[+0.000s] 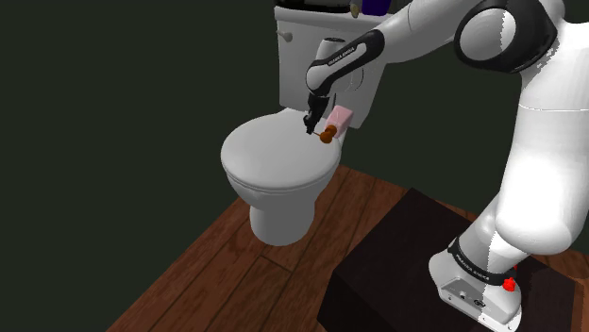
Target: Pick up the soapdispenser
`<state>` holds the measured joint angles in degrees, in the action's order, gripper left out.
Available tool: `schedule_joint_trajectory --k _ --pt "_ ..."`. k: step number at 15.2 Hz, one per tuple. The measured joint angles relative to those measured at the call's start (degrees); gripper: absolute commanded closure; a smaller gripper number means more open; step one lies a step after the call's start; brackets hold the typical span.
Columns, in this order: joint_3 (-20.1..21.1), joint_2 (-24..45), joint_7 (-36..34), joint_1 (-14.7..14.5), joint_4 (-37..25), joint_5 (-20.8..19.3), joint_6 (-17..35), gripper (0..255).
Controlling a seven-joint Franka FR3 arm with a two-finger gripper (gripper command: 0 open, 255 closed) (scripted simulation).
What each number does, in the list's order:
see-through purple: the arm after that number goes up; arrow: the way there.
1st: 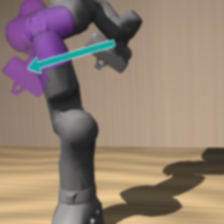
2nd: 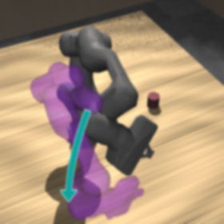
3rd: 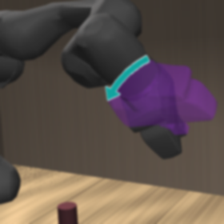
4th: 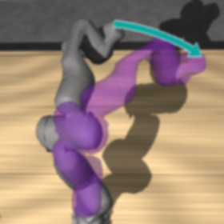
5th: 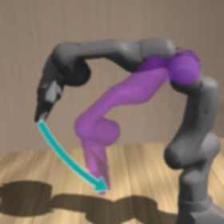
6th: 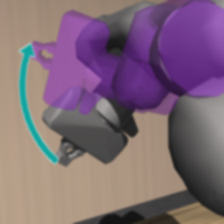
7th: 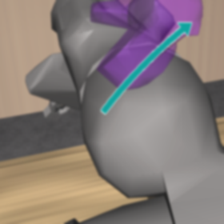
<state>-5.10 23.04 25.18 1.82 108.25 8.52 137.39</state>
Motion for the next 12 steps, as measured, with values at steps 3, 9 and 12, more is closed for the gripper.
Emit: schedule_joint_trajectory --k 3,9,12 --pt "0.0 0.0 0.0 0.0 0.0 0.0 0.0 255" --pt "-0.2 -1.3 -0.3 -0.1 -0.7 -0.3 -2.0 255" --pt "-0.3 -2.6 -0.6 -0.2 -1.2 -0.7 -3.8 255"
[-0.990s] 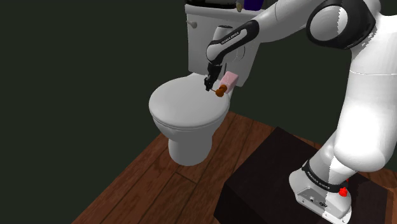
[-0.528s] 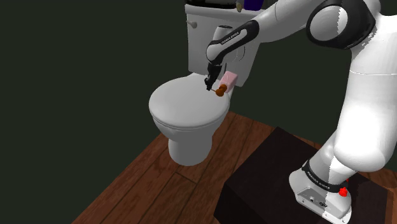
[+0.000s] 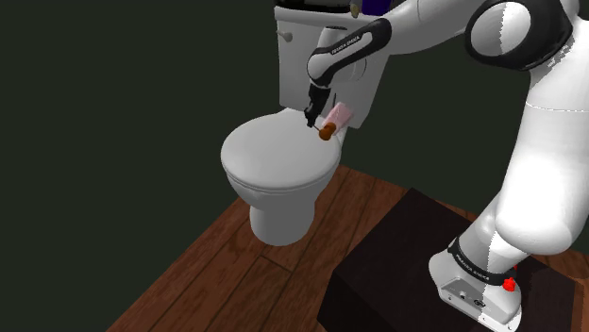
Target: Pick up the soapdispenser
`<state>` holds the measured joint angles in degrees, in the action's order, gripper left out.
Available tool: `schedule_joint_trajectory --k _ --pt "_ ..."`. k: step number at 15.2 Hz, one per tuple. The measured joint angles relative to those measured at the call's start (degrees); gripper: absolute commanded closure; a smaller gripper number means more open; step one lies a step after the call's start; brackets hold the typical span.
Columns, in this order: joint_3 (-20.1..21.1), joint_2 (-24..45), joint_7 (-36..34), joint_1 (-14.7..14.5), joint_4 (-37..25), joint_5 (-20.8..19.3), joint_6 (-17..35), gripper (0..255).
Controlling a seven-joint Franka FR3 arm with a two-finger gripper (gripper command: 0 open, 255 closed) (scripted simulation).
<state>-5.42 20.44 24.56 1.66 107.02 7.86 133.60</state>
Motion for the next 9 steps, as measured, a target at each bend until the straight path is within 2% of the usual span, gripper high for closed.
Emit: schedule_joint_trajectory --k 9 --pt "-0.3 -3.1 -0.9 -0.2 -2.6 -0.8 -5.6 255"
